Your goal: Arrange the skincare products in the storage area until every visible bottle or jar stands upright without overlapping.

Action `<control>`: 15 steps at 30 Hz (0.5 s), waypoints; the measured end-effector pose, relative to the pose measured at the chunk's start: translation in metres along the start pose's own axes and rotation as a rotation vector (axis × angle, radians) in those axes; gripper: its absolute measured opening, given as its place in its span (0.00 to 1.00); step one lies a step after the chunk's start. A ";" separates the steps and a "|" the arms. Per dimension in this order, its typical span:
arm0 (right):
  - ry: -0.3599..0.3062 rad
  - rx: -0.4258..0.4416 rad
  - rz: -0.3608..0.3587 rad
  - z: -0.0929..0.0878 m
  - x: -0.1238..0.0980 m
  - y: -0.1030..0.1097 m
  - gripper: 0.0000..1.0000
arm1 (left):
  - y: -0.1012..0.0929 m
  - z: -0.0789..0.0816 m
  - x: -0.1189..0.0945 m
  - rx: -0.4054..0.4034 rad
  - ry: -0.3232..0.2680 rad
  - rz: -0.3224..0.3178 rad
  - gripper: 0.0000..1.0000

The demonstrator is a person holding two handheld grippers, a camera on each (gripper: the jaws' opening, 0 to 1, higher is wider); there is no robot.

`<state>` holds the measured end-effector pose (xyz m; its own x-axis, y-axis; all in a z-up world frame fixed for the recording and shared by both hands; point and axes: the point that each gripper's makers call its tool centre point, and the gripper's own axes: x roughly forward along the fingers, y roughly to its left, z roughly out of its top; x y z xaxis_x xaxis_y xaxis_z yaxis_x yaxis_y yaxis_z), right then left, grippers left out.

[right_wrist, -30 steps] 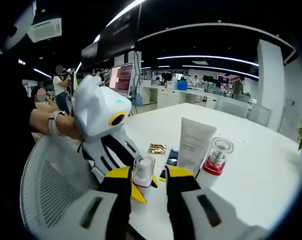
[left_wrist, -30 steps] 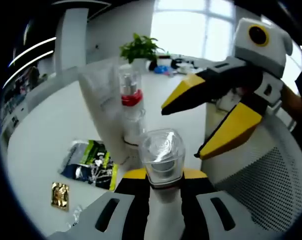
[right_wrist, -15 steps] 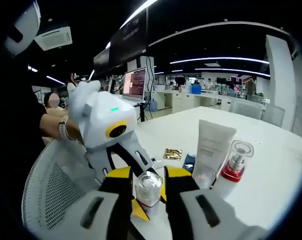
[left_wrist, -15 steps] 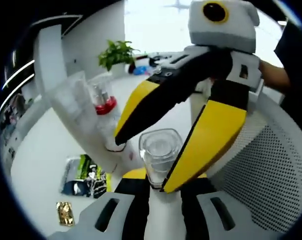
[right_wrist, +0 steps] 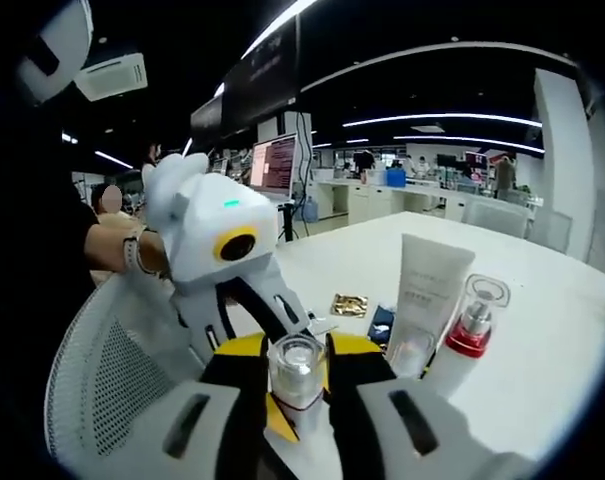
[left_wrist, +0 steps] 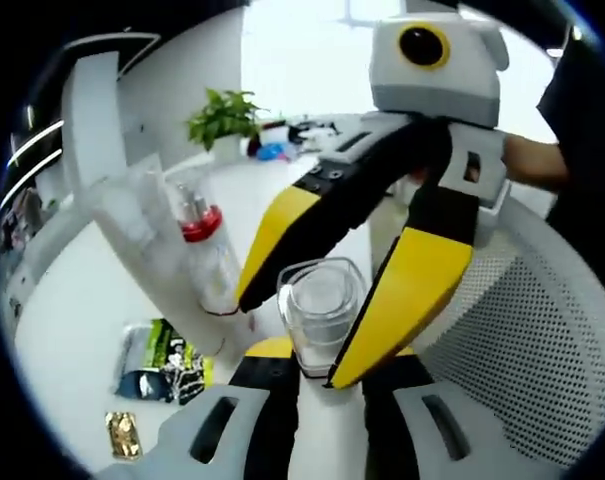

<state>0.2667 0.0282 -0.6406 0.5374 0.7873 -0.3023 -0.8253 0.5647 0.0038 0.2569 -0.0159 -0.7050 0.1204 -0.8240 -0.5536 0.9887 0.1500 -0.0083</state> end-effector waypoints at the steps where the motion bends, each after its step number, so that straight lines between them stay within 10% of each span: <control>1: 0.001 0.004 0.000 0.000 0.000 0.000 0.22 | -0.001 0.000 0.000 0.001 -0.001 0.000 0.20; 15: 0.020 0.054 -0.066 -0.005 -0.014 -0.017 0.20 | 0.010 -0.006 0.000 -0.015 0.024 0.052 0.32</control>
<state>0.2727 0.0062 -0.6413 0.5861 0.7434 -0.3223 -0.7775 0.6279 0.0343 0.2666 -0.0110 -0.7100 0.1687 -0.8016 -0.5736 0.9797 0.2002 0.0083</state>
